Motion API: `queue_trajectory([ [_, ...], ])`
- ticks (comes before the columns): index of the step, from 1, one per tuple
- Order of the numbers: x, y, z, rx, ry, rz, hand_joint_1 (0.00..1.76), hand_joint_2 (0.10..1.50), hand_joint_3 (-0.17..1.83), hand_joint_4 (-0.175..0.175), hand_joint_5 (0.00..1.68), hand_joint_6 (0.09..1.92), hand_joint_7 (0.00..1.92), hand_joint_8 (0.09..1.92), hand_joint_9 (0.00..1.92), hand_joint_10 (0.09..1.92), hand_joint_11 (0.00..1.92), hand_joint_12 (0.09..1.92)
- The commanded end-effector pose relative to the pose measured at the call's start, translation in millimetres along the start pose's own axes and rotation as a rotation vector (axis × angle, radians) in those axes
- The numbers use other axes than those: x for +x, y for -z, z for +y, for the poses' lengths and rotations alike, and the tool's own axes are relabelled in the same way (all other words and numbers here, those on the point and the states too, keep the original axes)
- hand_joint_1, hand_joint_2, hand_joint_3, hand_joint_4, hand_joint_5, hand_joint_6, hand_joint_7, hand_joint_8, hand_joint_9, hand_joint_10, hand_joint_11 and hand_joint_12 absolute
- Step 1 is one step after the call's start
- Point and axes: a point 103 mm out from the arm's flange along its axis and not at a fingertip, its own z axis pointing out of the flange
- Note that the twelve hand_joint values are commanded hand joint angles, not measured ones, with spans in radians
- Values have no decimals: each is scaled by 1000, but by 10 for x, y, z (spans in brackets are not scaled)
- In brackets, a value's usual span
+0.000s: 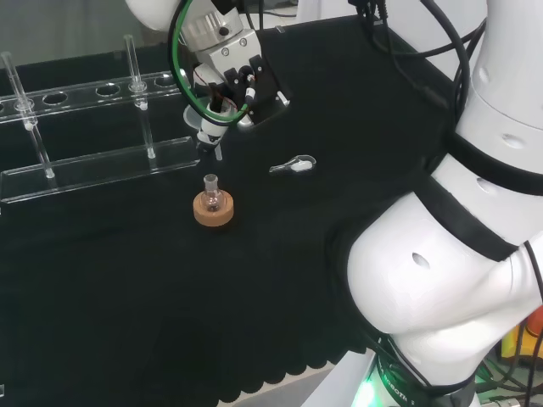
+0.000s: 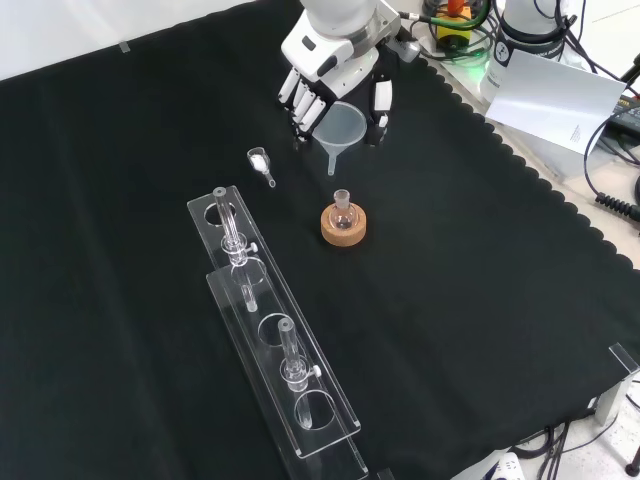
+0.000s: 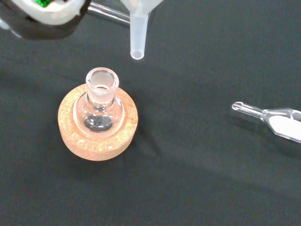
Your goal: Place the funnel on the round-bottom flask.
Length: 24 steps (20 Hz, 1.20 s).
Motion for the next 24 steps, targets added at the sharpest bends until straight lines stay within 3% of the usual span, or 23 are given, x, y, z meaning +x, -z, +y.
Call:
queue_trajectory([
  [1, 139, -176, 76, 5, 16, 5, 823, 704, 499, -28, 548, 755, 604, 705, 860, 512, 526, 1235],
  [24, 169, -259, 104, 5, 24, 12, 825, 702, 505, -28, 557, 769, 603, 710, 862, 512, 533, 1231],
])
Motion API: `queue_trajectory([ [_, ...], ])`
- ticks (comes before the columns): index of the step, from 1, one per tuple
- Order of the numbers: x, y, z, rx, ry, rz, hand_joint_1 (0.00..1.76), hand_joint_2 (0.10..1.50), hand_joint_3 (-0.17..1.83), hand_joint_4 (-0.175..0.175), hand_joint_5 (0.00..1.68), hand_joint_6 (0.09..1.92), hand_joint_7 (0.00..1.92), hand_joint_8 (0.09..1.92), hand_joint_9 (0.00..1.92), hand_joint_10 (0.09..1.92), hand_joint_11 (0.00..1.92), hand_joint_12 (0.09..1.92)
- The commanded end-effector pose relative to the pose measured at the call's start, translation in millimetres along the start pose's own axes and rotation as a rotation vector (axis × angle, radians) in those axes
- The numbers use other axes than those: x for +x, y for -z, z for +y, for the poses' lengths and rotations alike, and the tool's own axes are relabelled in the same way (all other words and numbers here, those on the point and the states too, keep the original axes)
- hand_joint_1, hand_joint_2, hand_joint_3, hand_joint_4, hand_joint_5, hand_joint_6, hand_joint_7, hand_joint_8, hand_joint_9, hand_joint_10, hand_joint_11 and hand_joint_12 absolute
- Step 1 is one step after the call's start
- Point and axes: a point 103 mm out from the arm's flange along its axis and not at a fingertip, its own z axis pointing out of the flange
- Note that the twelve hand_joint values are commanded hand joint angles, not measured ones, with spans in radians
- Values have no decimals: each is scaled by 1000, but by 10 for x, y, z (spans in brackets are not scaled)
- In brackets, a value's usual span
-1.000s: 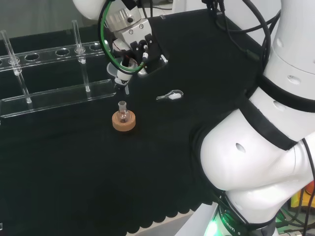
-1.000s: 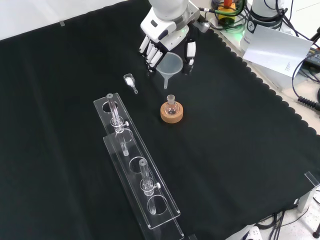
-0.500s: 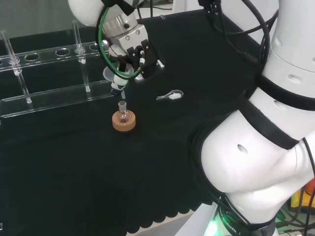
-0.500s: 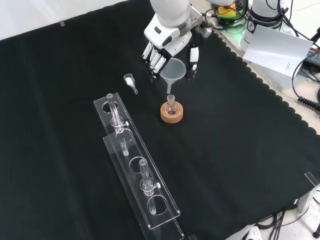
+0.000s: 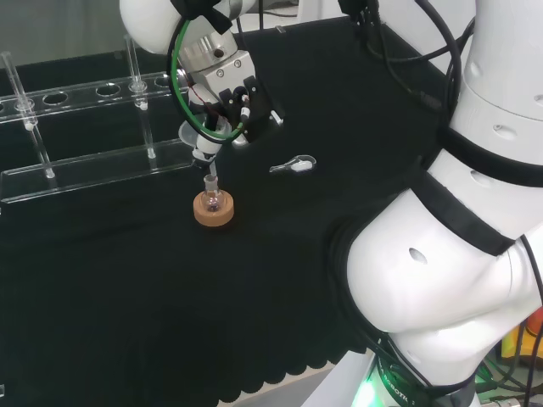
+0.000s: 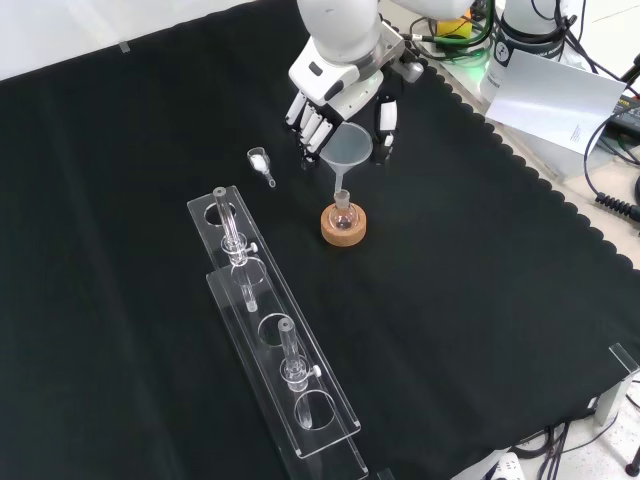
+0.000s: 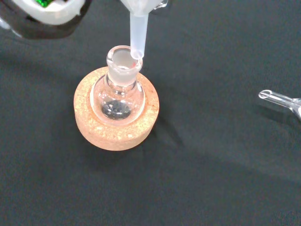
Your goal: Place the funnel on the round-bottom flask.
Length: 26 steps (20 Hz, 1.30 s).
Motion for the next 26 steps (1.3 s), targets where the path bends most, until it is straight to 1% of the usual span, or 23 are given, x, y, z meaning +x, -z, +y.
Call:
queue_trajectory([
  [1, -16, -22, 7, 2, 4, 7, 826, 702, 505, -28, 557, 769, 603, 711, 862, 512, 533, 1231],
  [5, -12, -55, 25, 7, 7, 8, 826, 702, 506, -28, 557, 771, 603, 711, 863, 512, 536, 1230],
  [10, -9, -44, 34, 8, 9, -6, 827, 702, 507, -29, 557, 772, 602, 712, 863, 512, 541, 1227],
  [15, -5, -34, 35, 7, 12, -5, 828, 702, 508, -29, 558, 775, 602, 714, 863, 511, 544, 1225],
  [26, 64, -19, 19, 14, 17, -10, 830, 702, 509, -30, 558, 778, 602, 716, 864, 510, 550, 1220],
])
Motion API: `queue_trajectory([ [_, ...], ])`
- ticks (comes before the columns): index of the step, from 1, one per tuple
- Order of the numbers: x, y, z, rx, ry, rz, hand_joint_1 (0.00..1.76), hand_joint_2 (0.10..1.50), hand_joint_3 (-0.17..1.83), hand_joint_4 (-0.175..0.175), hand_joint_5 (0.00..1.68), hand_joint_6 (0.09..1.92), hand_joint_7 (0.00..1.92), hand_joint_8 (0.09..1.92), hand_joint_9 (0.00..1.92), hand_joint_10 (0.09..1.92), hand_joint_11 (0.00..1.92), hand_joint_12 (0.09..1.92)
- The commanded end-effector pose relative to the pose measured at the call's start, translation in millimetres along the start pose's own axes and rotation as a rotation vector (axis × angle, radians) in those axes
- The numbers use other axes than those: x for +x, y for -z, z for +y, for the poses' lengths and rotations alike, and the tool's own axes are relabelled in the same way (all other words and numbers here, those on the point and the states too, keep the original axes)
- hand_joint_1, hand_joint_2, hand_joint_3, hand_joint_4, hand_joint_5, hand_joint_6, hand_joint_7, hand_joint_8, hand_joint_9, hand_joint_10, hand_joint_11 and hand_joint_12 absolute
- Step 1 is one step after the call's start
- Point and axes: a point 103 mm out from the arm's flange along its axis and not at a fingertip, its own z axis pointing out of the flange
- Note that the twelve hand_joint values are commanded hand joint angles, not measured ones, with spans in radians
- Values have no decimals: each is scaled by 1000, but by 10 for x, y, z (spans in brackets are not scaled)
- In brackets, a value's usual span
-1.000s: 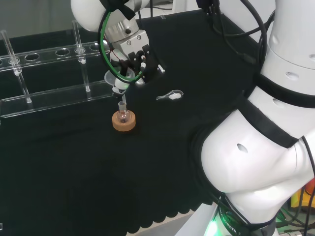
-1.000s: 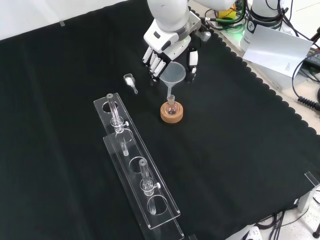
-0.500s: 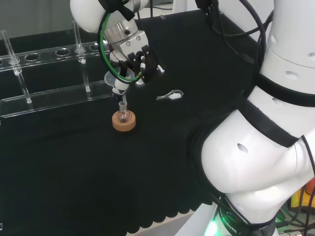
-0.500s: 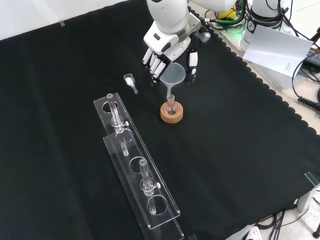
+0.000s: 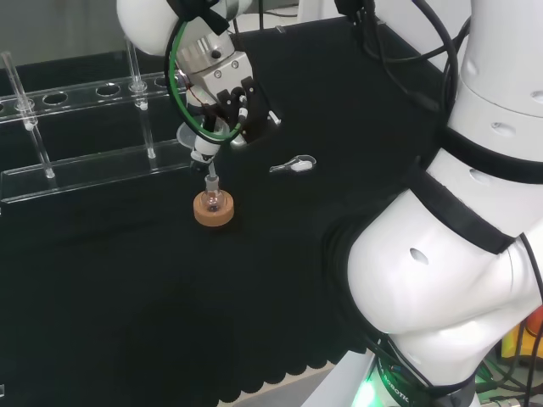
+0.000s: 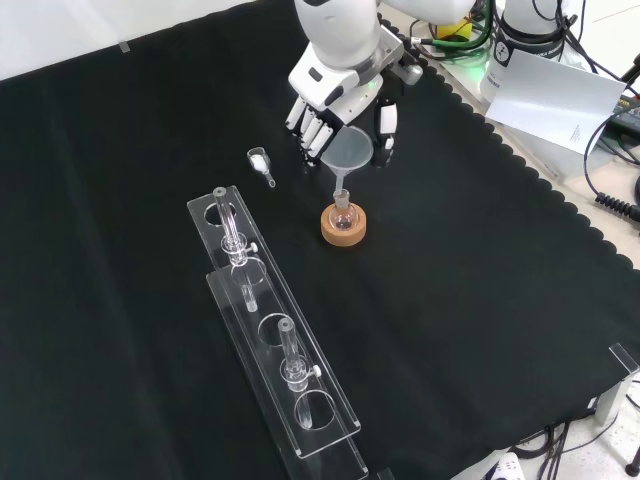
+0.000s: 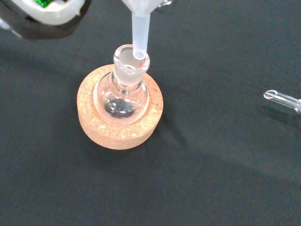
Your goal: Place the funnel on the round-bottom flask.
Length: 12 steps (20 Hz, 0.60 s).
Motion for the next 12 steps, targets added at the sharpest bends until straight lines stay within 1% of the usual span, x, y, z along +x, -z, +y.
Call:
queue_trajectory([
  [1, 19, -13, -14, 5, 3, 3, 830, 702, 509, -30, 558, 778, 602, 716, 864, 510, 550, 1220],
  [12, 17, -57, -18, 13, 3, 6, 831, 702, 510, -31, 558, 780, 601, 718, 864, 510, 555, 1216],
])
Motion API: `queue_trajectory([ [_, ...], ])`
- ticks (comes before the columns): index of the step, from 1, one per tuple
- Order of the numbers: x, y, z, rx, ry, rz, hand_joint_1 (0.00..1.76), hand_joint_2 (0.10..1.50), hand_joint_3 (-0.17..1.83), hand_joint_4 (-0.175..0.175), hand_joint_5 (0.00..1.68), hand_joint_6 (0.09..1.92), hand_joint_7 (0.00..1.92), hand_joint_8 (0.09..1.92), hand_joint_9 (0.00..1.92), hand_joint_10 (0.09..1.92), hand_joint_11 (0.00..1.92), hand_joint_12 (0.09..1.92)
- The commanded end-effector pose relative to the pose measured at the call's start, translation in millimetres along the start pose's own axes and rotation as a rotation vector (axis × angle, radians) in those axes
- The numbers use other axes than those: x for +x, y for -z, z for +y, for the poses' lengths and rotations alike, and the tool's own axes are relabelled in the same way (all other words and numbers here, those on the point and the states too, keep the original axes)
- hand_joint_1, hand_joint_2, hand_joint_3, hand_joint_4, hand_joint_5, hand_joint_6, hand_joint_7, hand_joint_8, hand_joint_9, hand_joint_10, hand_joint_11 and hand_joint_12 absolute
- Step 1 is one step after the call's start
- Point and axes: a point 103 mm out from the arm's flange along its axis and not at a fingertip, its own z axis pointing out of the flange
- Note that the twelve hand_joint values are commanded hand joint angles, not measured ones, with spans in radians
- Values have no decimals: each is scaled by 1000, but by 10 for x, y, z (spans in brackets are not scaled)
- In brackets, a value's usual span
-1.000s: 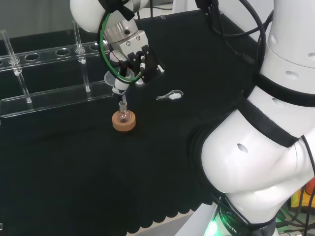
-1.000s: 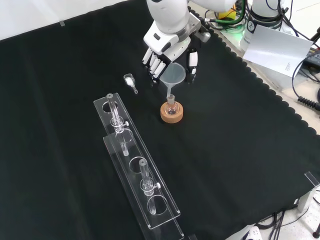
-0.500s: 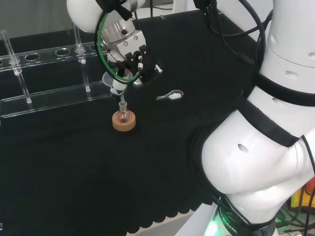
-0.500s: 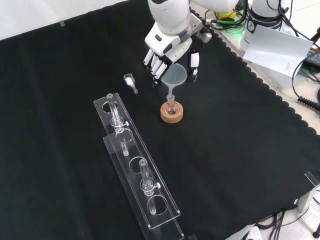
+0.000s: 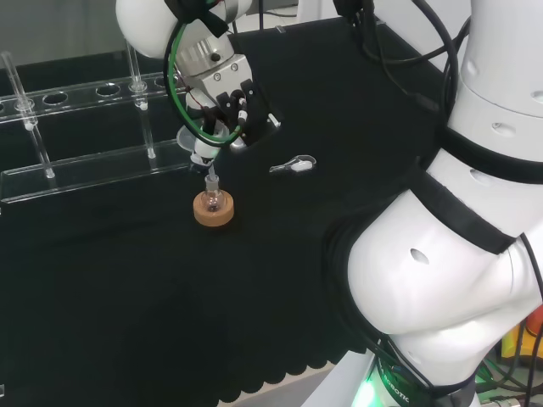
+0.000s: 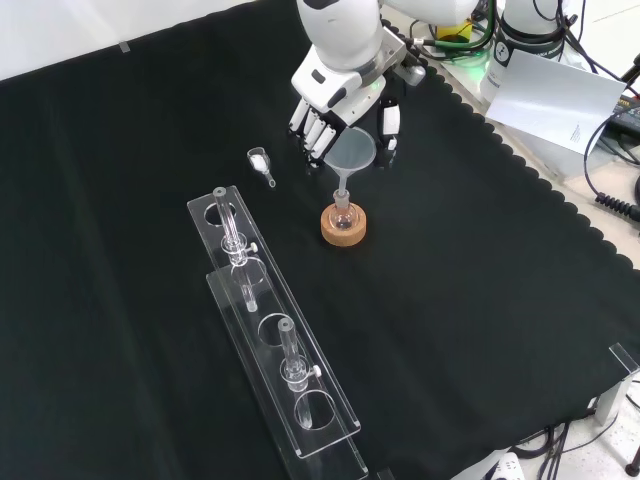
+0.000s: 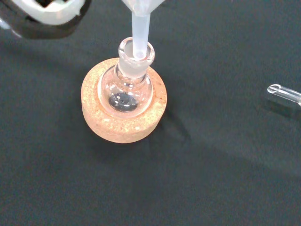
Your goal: Place the funnel on the round-bottom flask.
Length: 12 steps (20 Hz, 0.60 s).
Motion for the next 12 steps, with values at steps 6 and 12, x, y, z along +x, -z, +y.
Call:
queue_trajectory([
  [6, 3, -69, 44, 14, 6, 6, 832, 702, 511, -31, 558, 781, 601, 718, 864, 510, 557, 1215],
  [12, 23, -95, 79, 22, 4, -1, 833, 702, 511, -32, 558, 782, 601, 719, 864, 509, 560, 1214],
])
